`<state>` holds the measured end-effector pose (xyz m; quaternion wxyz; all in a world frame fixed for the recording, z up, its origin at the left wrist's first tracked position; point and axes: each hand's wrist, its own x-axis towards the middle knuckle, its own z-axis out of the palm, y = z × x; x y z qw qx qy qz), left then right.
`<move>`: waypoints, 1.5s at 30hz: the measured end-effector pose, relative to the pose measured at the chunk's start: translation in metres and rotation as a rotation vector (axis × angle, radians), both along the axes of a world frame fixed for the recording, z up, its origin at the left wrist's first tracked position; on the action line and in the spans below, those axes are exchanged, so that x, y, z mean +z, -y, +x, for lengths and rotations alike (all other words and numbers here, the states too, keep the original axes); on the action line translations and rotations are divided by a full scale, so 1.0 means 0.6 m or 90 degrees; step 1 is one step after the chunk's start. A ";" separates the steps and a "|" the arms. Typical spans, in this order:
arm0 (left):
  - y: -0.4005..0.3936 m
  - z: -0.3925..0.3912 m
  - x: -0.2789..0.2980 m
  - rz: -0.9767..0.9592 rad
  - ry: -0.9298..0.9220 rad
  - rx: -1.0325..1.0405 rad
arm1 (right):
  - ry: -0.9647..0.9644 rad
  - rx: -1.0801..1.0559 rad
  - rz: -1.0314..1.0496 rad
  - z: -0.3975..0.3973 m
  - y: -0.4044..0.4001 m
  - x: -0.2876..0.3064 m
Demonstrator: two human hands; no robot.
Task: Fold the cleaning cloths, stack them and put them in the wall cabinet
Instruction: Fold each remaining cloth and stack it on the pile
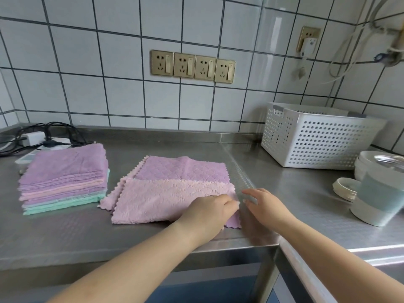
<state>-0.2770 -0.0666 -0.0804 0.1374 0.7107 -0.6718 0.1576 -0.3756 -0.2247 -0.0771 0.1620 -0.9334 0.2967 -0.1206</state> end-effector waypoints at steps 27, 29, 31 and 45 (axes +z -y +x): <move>-0.321 0.105 -0.028 -0.174 -0.487 0.325 | 0.091 0.279 0.217 0.295 -0.196 0.081; -0.328 0.108 -0.029 -0.159 -0.448 0.325 | 0.036 0.287 0.174 0.305 -0.203 0.077; -0.333 0.110 -0.028 -0.150 -0.394 0.335 | -0.008 0.289 0.152 0.317 -0.207 0.073; -0.292 0.171 0.020 -0.087 -0.602 0.317 | -0.097 0.316 0.016 0.341 -0.191 0.062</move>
